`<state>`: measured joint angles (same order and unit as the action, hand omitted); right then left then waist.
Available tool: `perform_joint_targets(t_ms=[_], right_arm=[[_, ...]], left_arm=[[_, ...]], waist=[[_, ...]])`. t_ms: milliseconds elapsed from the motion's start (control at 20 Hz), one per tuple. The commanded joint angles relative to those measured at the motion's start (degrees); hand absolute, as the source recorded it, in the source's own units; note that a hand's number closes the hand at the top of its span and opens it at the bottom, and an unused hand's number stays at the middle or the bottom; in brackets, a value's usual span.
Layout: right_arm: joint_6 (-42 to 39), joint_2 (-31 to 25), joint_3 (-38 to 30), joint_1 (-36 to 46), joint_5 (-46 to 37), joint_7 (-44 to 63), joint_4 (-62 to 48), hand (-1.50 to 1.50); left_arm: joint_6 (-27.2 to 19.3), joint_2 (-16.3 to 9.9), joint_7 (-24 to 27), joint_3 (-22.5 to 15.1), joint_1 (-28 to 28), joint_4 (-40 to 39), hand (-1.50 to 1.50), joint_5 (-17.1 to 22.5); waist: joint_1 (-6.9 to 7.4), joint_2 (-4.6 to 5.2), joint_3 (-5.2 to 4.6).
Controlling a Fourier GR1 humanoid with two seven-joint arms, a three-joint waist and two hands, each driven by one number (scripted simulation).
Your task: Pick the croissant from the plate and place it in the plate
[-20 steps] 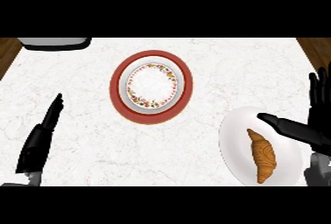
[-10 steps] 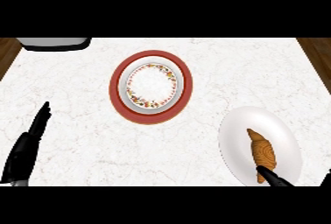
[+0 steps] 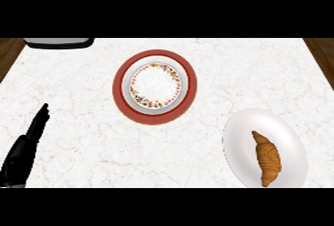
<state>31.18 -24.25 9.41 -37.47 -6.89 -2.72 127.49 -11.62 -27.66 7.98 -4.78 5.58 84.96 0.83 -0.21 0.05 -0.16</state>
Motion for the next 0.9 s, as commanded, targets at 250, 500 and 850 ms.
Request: perform_joint_targets(t_ms=[250,500,850], right_arm=[[-8.1,-10.7,-3.9,5.9,-6.5,31.5,5.7,-1.50],[-15.8,-13.9,-1.7,15.1,-5.4,41.6,0.0,-1.50],[-27.0,-17.9,-2.0,23.1,-3.2,45.4,-8.9,-1.50]], left_arm=[[0.9,1.3,1.2,-0.7,0.3,-0.3,0.00,-1.8],[3.5,-1.0,-1.2,1.9,-0.6,1.7,0.00,0.2],[1.7,2.7,-1.3,0.5,-1.3,0.1,0.00,-2.9]], waist=[[1.06,0.20,0.07],[1.71,0.16,0.12],[0.94,0.08,0.15]])
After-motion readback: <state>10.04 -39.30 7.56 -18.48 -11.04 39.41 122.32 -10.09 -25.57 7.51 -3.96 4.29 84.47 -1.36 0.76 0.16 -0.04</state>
